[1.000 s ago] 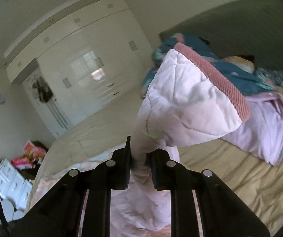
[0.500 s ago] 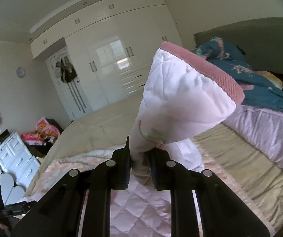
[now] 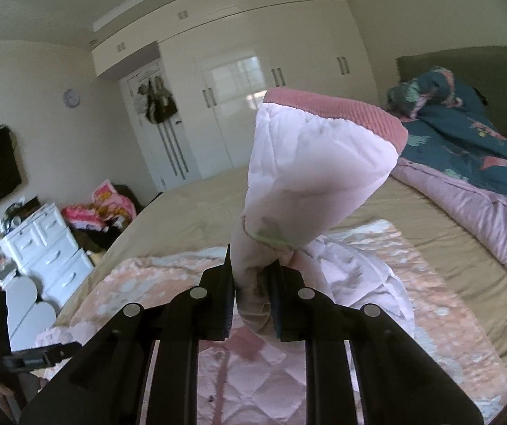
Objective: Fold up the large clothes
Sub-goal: 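Lift the sleeve with the right tool and fold it across the jacket body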
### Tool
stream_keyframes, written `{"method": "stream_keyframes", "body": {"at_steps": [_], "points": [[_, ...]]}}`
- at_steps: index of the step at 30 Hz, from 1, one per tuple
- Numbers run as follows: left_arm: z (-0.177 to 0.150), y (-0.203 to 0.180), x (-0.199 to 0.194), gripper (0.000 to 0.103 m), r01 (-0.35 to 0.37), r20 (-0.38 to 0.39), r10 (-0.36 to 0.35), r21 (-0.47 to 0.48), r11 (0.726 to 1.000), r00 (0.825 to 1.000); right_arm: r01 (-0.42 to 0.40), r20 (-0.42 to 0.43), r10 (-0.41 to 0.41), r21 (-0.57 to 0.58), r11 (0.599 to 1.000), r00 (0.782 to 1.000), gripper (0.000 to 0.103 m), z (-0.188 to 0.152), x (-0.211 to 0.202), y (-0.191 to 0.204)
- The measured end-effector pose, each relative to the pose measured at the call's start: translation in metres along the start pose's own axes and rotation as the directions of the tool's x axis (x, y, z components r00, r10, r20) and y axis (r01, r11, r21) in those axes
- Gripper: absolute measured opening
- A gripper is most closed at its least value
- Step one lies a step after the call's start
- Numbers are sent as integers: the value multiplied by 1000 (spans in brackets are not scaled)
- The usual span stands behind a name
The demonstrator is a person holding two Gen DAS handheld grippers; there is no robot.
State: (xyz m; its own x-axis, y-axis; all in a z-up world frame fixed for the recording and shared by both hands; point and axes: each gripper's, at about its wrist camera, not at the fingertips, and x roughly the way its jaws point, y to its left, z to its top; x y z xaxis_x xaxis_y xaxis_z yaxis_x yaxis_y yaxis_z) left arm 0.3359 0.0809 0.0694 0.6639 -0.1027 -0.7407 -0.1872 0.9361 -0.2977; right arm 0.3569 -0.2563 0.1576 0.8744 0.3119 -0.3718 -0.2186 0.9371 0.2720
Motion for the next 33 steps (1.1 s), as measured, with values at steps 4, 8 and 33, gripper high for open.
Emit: {"method": "stream_keyframes", "body": {"at_steps": [4,8,33], "points": [[2,10,0,94,-2,-2,2,-11,1000,1000,-32,-24,31,-30,999,999,16,-13,16,25],[3,19,0,94,-20,-3,20,-16,1000,1000,-65,-62,62,-55,996,996,16,-32,35,48],[-10,46,15,94,109,17,-108,-74,991,994,-193,-379,147,-86,977,914,30,-191,128,129]]}}
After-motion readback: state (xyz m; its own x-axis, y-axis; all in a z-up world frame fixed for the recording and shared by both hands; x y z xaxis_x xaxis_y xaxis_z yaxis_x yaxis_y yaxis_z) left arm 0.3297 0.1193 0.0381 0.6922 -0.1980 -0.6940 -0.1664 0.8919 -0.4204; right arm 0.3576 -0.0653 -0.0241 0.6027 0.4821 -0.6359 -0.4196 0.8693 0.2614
